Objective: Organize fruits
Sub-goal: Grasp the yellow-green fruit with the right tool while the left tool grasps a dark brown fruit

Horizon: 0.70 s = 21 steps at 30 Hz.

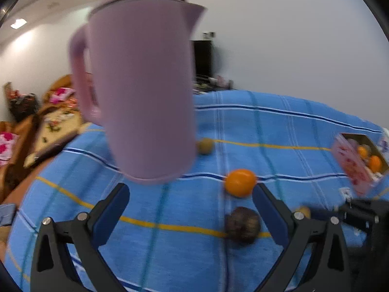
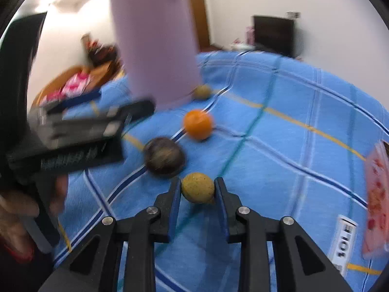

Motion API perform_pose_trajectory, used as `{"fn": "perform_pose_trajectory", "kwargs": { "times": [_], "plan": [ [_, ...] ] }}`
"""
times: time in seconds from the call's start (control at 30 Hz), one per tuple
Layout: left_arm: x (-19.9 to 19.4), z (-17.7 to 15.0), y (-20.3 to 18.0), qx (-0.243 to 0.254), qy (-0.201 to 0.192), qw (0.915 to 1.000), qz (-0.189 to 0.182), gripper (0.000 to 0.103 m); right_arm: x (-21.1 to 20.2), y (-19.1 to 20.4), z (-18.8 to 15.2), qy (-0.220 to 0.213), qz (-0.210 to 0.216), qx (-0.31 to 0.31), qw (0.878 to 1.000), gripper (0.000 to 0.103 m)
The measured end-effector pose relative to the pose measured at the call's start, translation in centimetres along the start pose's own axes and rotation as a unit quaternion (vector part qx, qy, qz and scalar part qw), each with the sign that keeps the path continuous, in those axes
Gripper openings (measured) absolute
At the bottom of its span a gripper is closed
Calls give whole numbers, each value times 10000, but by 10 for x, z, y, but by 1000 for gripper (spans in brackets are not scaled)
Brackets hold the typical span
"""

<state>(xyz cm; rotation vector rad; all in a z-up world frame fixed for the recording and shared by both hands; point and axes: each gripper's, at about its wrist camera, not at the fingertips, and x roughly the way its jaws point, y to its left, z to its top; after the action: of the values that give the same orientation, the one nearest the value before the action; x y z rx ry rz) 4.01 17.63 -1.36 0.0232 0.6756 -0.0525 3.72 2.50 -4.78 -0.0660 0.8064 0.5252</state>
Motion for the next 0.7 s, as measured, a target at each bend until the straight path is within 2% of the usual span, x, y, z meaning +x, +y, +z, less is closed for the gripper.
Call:
{"fn": "perform_pose_trajectory", "kwargs": {
  "times": [0.13,0.27,0.37,0.43,0.53,0.6,0.63,0.7],
  "plan": [
    [6,-4,-18,243,209,9989,-332,101,-25,-27,-2,-557,-508,348,9966,30],
    [18,-9,-29,409,440,9978,-274,92,-40,-46,-1,-906,-1001,510,9895,30],
    [30,-13,-37,556,722,9954,-289,82,-46,-50,-1,-943,-1033,564,9886,30],
    [33,-13,-39,583,823,9945,-268,82,-45,-47,-1,-929,-1003,530,9892,30],
    [40,-14,-31,377,993,9940,-250,76,-42,-44,-1,-934,-972,445,9899,30],
    [42,-15,-24,171,1086,9929,-453,58,-38,-40,-3,-933,-978,399,9900,30],
    [42,-16,-23,144,1124,9924,-477,44,-38,-40,-3,-923,-970,402,9902,30],
    [41,-17,-22,123,1112,9929,-416,43,-40,-40,-4,-912,-944,433,9904,30]
  ]
}}
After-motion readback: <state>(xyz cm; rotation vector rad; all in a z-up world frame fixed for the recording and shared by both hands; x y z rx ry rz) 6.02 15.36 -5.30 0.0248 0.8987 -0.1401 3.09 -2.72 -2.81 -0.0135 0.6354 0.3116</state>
